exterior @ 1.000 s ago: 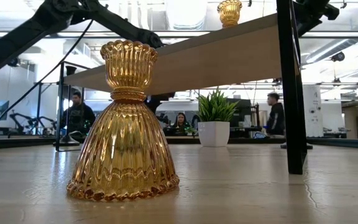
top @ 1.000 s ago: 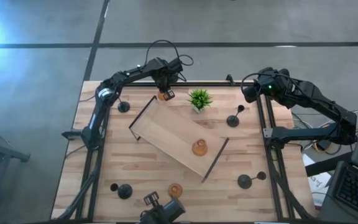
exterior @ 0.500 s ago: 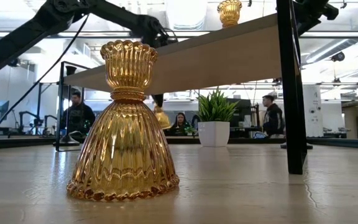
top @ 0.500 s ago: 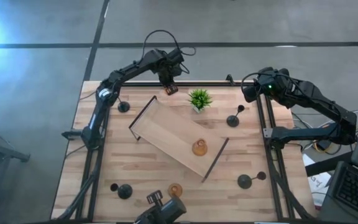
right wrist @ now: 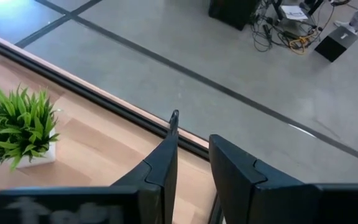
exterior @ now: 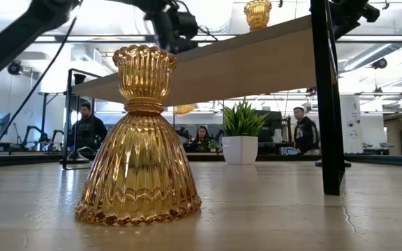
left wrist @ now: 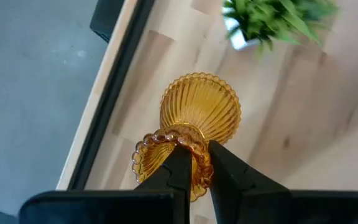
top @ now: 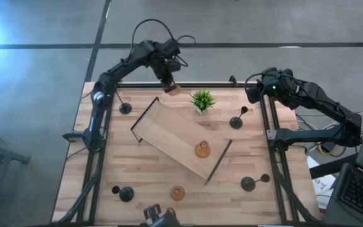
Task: Pick & Place candle stick holders
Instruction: Put the orange candle holder on the shelf
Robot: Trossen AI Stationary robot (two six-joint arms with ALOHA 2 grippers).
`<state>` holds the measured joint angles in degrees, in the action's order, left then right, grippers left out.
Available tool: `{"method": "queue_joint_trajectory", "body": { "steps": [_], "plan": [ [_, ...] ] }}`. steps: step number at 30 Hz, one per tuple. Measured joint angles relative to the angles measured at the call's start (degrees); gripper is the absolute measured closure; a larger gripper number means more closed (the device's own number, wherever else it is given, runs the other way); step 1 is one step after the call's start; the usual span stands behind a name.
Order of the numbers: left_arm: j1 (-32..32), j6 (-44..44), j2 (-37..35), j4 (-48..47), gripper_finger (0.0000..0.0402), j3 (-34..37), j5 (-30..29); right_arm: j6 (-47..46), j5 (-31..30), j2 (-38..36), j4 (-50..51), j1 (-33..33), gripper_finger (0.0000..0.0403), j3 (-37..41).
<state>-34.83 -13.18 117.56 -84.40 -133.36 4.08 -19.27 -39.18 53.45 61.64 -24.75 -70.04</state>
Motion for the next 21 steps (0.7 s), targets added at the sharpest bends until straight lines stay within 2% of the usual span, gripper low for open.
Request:
{"method": "queue_joint_trajectory", "body": {
  "steps": [6, 14, 21],
  "plan": [
    [4.9, -0.5, -4.2, -1.3, 0.0368, -1.6, 3.1, 0.1, 0.0, 0.0, -0.7, -0.5, 0.0318, 0.0],
    [15.0, -5.1, -9.5, -5.5, 0.0368, -1.6, 3.3, 0.2, 0.0, 0.0, -0.7, -0.6, 0.0333, 0.0],
    [24.8, -8.7, -10.1, -5.6, 0.0368, -1.6, -3.0, 0.3, 0.0, 0.0, -0.7, -0.6, 0.0331, 0.0]
  ]
}}
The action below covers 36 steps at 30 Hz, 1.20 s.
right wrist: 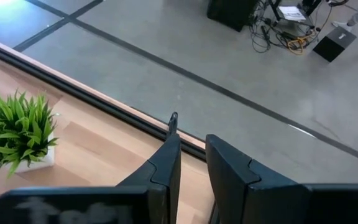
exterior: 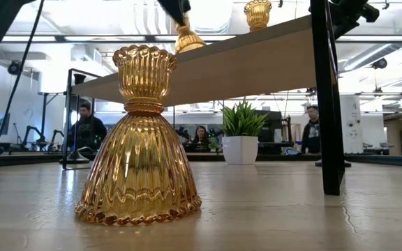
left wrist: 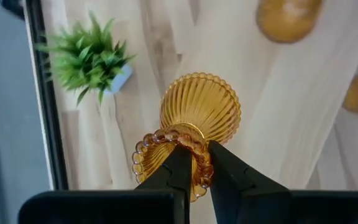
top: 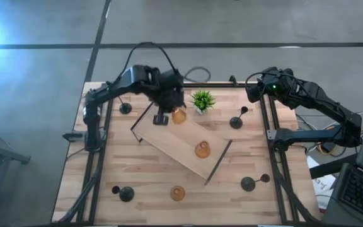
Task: Pick & Place candle stick holders
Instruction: Put the orange candle holder on the shelf
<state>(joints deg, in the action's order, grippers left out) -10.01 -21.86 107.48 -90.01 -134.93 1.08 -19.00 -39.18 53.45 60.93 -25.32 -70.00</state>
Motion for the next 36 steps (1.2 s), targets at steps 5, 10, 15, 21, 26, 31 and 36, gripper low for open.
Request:
{"method": "queue_joint_trajectory", "body": {
  "steps": [5, 10, 15, 21, 26, 31, 36],
  "plan": [
    [3.9, -0.3, 0.4, 0.0, 0.0368, 0.2, -3.0, 0.2, 0.0, 0.0, 0.1, 0.0, 0.0322, 0.0],
    [5.6, -0.2, 0.4, 0.0, 0.0368, 0.6, -3.7, 0.2, 0.0, 0.0, 0.1, 0.0, 0.0316, 0.0],
    [6.8, -1.0, 0.4, 0.7, 0.0368, 4.1, -3.8, 0.2, 0.0, 0.0, 0.1, 0.0, 0.0321, 0.0],
    [7.9, -3.5, 0.4, 2.4, 0.0368, 9.2, -7.4, 0.2, 0.0, 0.0, 0.1, 0.0, 0.0329, 0.0],
    [8.4, -6.4, 0.4, 4.7, 0.0368, 11.4, -7.6, 0.1, 0.0, 0.0, 0.1, 0.0, 0.0328, 0.0],
    [8.9, -7.9, 0.5, 5.8, 0.0368, 11.7, -7.6, 0.1, 0.0, 0.0, 0.1, 0.0, 0.0319, 0.0],
    [9.6, -9.7, 0.7, 6.6, 0.0368, 12.8, -6.5, -0.1, 0.0, 0.0, 0.1, 0.0, 0.0313, 0.0]
  ]
}}
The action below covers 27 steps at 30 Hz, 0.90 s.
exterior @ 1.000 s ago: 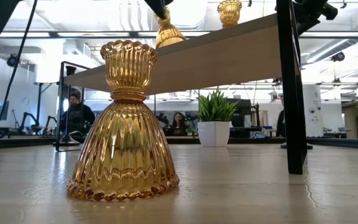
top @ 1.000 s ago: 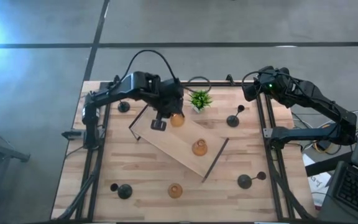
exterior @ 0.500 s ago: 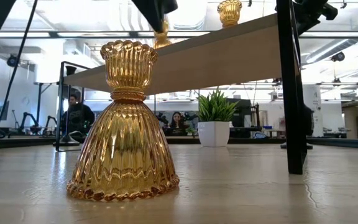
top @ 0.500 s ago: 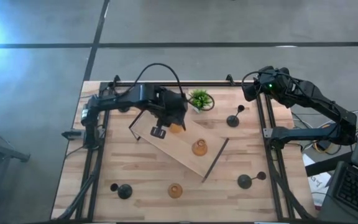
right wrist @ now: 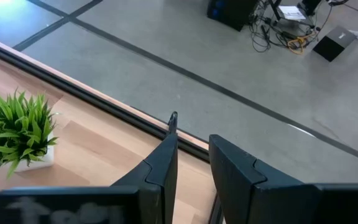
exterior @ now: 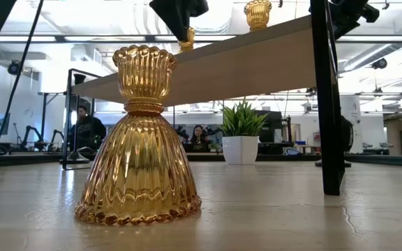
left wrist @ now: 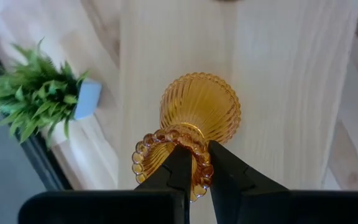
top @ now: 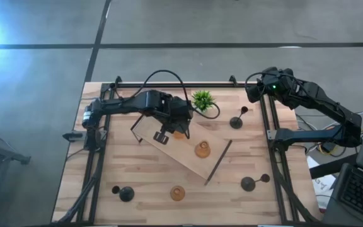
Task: Pick & Place candle stick holders
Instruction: Put the orange candle holder on the shelf
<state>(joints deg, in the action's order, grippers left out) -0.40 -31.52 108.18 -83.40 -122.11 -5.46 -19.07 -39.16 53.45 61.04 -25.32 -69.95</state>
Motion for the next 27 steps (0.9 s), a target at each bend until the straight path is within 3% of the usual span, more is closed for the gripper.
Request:
{"method": "queue_joint_trajectory", "body": {
  "steps": [19, 27],
  "plan": [
    [1.1, -3.2, 0.0, 1.4, 0.0365, 1.5, 1.6, 0.0, 0.0, 0.0, 0.0, 0.0, 0.0324, 0.0],
    [1.2, -4.0, 0.0, 2.2, 0.0297, 1.5, 1.4, 0.0, 0.0, 0.0, 0.0, 0.0, 0.0310, 0.0]
  ]
}}
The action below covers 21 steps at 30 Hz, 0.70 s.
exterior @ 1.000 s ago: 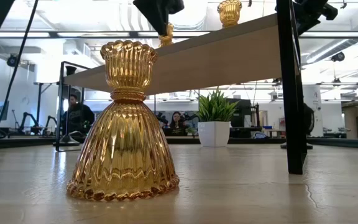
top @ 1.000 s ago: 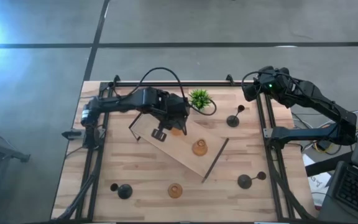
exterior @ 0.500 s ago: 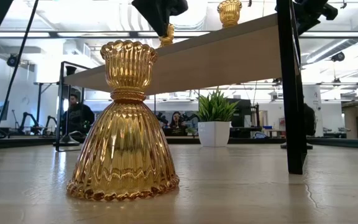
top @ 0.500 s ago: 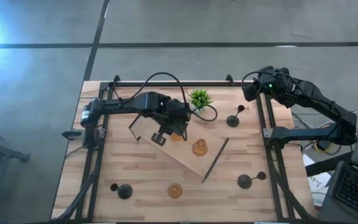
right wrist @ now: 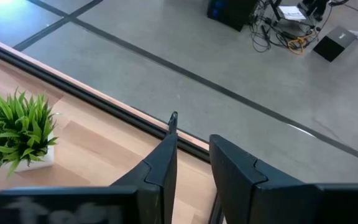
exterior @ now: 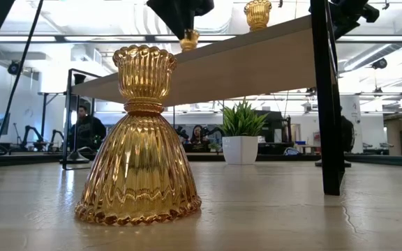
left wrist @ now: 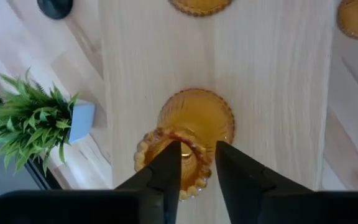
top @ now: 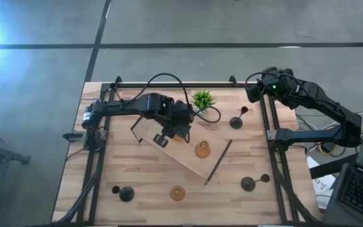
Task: Pick & Place candle stick holders
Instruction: Put the orange candle holder on the shelf, then adjust the orange candle holders on the shelf
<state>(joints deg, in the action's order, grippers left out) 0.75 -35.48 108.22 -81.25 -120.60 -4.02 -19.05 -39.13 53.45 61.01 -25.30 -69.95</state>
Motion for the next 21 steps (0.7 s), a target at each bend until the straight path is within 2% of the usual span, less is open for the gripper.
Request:
{"method": "queue_joint_trajectory", "body": {
  "steps": [9, 15, 18, 21],
  "plan": [
    [0.0, 2.2, 0.0, 0.5, 0.0288, 0.0, -1.4, 0.2, 0.0, 0.0, 0.0, 0.0, 0.0311, 0.0],
    [0.0, 3.1, -0.2, 0.0, 0.0287, -2.9, -10.1, 0.1, 0.1, 0.0, 0.0, 0.0, 0.0316, 0.0],
    [0.2, 4.4, -0.5, -1.1, 0.0287, -6.5, -9.5, 0.1, 0.1, 0.0, 0.0, 0.0, 0.0312, 0.0],
    [0.2, 5.8, -0.6, -3.2, 0.0287, -9.6, -5.5, 0.2, 0.1, 0.0, 0.0, 0.0, 0.0307, 0.0]
  ]
}}
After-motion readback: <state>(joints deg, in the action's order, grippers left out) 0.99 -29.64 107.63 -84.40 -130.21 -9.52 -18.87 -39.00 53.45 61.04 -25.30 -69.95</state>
